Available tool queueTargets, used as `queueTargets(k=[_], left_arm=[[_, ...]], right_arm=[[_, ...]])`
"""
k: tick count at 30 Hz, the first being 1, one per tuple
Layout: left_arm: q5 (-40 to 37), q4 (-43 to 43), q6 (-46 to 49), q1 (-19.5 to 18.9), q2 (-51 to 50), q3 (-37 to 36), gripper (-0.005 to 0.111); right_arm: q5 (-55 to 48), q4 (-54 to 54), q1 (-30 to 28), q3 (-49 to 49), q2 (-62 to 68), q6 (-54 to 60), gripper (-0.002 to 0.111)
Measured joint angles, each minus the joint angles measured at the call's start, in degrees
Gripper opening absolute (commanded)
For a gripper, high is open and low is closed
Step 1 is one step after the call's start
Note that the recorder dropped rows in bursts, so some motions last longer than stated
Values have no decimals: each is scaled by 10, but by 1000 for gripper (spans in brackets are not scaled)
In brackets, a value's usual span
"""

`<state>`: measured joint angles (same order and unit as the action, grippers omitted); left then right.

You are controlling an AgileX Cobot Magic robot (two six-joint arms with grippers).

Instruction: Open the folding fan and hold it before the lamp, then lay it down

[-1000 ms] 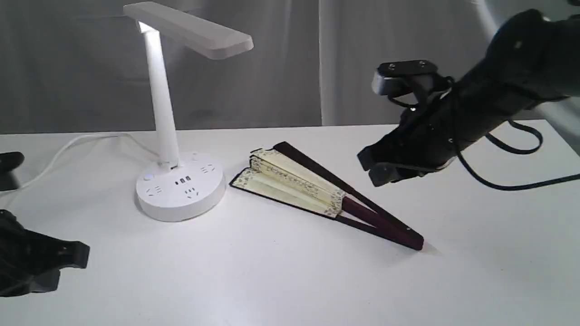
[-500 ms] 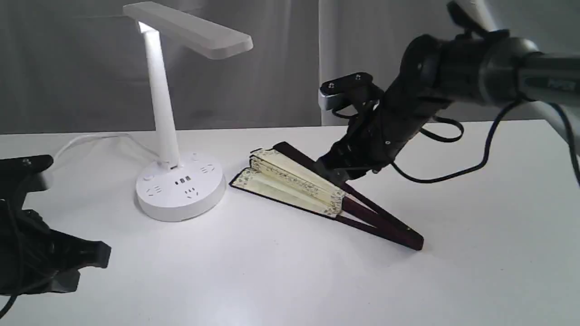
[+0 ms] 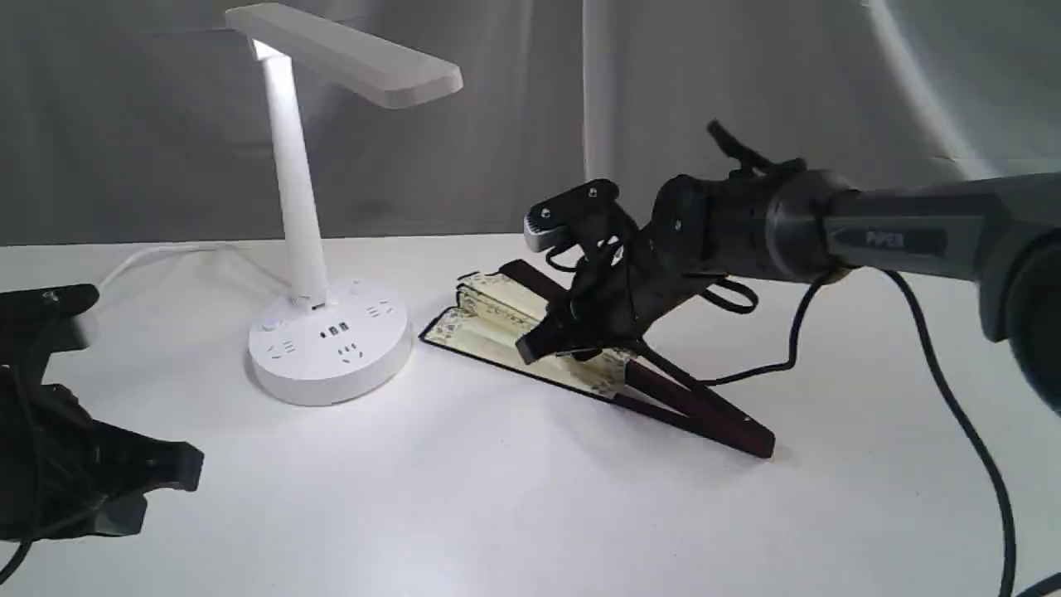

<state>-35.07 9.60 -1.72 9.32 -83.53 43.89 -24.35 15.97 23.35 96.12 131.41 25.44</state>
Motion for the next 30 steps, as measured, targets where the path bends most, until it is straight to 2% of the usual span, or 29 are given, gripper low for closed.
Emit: queueTargets(k=[13, 16, 22, 30], left_arm=[[0, 1, 0, 0, 0, 0, 0], [0, 1, 0, 0, 0, 0, 0], [0, 1, 2, 0, 0, 0, 0], [0, 4, 2, 0, 0, 0, 0]], right_arm=[[27, -20, 0, 1, 22, 1, 38], [7, -49, 0, 3, 22, 0, 39], [-49, -109, 0, 8, 19, -31, 47], [-129, -185, -1, 11, 11, -102, 47]])
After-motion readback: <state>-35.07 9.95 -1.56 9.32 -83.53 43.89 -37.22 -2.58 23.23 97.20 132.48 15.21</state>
